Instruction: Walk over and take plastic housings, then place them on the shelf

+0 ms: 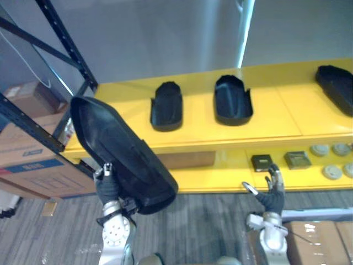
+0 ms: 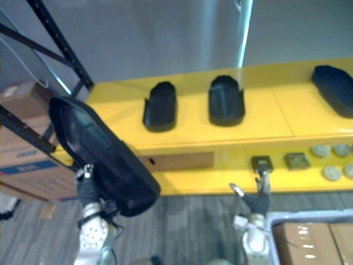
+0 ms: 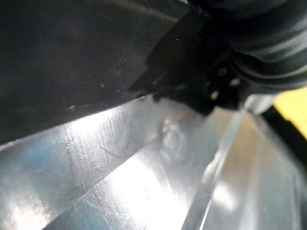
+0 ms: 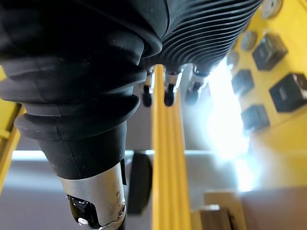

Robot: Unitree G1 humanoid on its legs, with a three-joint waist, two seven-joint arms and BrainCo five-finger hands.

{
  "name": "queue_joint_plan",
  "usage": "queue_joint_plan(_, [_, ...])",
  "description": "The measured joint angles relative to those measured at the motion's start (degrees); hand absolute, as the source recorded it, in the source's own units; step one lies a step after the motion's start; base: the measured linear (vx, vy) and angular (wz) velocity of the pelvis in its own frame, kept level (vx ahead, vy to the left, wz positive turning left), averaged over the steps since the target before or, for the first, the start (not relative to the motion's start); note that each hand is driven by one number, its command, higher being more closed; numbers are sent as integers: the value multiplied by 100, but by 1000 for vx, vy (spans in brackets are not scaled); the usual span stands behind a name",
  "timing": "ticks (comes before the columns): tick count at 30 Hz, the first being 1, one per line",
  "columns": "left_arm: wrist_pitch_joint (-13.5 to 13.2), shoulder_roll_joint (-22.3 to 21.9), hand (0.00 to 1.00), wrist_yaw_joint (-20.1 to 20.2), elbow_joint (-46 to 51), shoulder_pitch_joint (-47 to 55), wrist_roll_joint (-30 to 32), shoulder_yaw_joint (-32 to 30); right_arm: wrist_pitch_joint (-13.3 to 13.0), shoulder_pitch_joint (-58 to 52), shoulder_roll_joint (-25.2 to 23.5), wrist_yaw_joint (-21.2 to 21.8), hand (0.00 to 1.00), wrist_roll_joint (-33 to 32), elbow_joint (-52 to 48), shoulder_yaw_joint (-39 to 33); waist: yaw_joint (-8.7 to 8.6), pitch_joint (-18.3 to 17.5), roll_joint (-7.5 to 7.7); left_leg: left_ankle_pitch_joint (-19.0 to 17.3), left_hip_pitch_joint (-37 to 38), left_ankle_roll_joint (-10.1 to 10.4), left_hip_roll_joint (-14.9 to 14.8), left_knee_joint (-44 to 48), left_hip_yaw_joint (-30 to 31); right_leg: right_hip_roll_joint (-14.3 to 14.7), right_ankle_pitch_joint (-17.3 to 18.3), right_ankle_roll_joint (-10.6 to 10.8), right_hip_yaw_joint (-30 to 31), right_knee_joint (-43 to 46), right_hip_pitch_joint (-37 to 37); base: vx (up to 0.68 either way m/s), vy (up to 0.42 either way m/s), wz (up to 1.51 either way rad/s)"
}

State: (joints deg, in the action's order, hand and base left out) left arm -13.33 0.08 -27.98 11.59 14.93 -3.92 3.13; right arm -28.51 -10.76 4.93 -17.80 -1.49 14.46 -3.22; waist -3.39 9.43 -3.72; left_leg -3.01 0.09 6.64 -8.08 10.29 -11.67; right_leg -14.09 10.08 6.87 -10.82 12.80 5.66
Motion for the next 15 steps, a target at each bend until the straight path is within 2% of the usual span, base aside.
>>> queue_joint_plan(1, [0, -1, 100, 0, -2, -7, 5, 1, 0, 1, -16, -2, 0, -1, 0, 0, -11, -2, -3, -80, 9, 21, 24, -23, -5, -26, 1, 11, 1, 0, -6, -3, 376, -4])
queue_joint_plan(2, [-2, 32, 100, 2, -54, -83, 23, -9, 2, 15, -149, -10, 0, -12, 50, 1, -37, 8, 38, -299, 14, 43, 168, -32, -12, -180, -40, 157, 27, 17, -16, -32, 368, 6])
queue_joint_plan(3, [8, 121, 100, 16, -166, -161, 55, -11, 11, 6, -300, -72, 0, -56, 116, 37, -35, 105, 212, -382, 13, -86, 333, 83, -34, -363, -177, 310, 70, 76, -14, -46, 364, 7])
queue_joint_plan(4, [19, 172, 100, 31, -207, -171, 56, -6, 12, 3, -356, -106, 0, -70, 159, 91, -33, 142, 284, -431, 3, -140, 393, 176, -36, -425, -245, 345, 126, 107, -3, -62, 341, -1])
queue_joint_plan(5, [104, 213, 100, 129, -259, -169, 110, -5, 17, -34, -446, -131, 0, -124, 200, 136, -35, 184, 351, -578, -12, -236, 435, 352, -37, -487, -416, 328, 211, 251, -23, -65, 308, -3])
queue_joint_plan(7, [200, 226, 100, 252, -296, -128, 287, -4, 16, -75, -520, -218, 0, -211, 208, 135, -9, 196, 328, -693, 85, -360, 433, 404, -69, -496, -721, 75, 230, 670, -190, -61, 291, -8])
queue_joint_plan(8, [216, 289, 100, 346, -293, -131, 292, 11, 16, -92, -556, -222, 0, -234, 207, 132, -30, 222, 263, -694, 163, -439, 430, 323, -63, -424, -675, -61, 277, 996, -365, -43, 223, 11])
queue_joint_plan(9, [218, 387, 100, 420, -292, -157, 275, 45, 21, -179, -599, -223, 0, -227, 144, 167, -88, 194, 287, -648, 211, -580, 430, 178, 18, -93, -374, -8, 483, 1162, -403, -54, 182, 25])
queue_joint_plan(10, [218, 451, 100, 461, -283, -169, 274, 60, 22, -264, -609, -225, 0, -224, 79, 194, -106, 165, 300, -607, 216, -619, 434, 81, 63, 104, -228, 11, 515, 1190, -442, -58, 102, 36])
queue_joint_plan(12, [204, 545, 100, 582, -252, -161, 236, 66, 101, -474, -625, -232, 0, -190, -107, 284, -145, 114, 355, -477, 199, -684, 531, -183, 182, 726, 0, -136, 464, 942, -536, -29, 37, 34])
queue_joint_plan(14, [205, 514, 100, 610, -300, -124, 208, 177, 228, -500, -573, -250, 0, -144, -97, 280, -148, 45, 357, -437, 164, -648, 678, -273, 150, 857, 133, -353, 335, 372, -470, 68, 6, 7])
queue_joint_plan(15, [204, 454, 100, 613, -332, -124, 213, 269, 243, -516, -540, -304, 0, -96, -84, 267, -155, 4, 204, -348, 100, -602, 692, -352, 141, 849, 45, -320, 334, 99, -431, 120, 26, 0])
